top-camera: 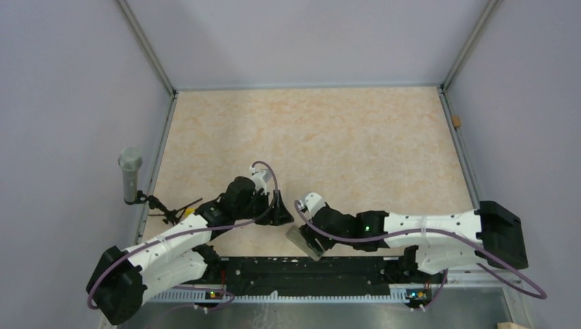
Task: Load the batteries into the remote control
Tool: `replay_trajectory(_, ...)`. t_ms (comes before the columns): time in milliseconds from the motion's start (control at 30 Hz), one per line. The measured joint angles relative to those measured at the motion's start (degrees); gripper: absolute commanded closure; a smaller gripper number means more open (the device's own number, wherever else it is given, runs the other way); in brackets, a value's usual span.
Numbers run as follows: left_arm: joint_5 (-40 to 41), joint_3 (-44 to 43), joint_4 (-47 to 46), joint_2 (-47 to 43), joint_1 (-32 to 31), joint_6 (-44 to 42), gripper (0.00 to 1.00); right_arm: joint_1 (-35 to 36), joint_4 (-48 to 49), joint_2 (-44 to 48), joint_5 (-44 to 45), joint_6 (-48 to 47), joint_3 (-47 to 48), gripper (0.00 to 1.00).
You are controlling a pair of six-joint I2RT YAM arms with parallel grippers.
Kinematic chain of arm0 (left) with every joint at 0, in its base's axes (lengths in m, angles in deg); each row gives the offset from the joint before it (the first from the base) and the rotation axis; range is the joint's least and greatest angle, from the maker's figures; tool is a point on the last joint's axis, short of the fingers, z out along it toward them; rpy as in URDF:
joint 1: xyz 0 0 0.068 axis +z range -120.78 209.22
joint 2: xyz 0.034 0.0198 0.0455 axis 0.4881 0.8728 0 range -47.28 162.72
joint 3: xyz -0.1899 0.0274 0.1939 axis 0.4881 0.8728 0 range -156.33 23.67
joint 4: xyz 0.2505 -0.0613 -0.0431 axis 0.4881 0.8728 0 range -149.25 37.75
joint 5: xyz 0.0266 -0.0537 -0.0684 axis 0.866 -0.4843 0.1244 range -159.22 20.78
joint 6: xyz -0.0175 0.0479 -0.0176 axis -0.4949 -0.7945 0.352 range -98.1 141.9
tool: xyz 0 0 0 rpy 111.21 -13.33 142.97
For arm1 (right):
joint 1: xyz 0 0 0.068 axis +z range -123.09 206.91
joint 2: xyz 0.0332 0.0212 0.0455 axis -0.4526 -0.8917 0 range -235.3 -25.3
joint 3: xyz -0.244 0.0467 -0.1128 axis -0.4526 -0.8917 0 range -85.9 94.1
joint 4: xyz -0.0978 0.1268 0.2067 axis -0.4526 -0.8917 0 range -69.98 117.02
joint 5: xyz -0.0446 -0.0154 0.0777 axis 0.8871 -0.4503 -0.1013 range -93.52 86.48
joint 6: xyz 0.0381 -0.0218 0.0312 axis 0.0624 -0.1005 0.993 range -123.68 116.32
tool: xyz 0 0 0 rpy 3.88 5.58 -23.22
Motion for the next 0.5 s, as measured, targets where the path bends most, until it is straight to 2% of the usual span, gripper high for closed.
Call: replay_trajectory(500,1.99,0.00,2.32,-2.86,0.00,-0.13,0.16,0.17,1.62,-11.98,-2.32,0.61,0.52,0.32)
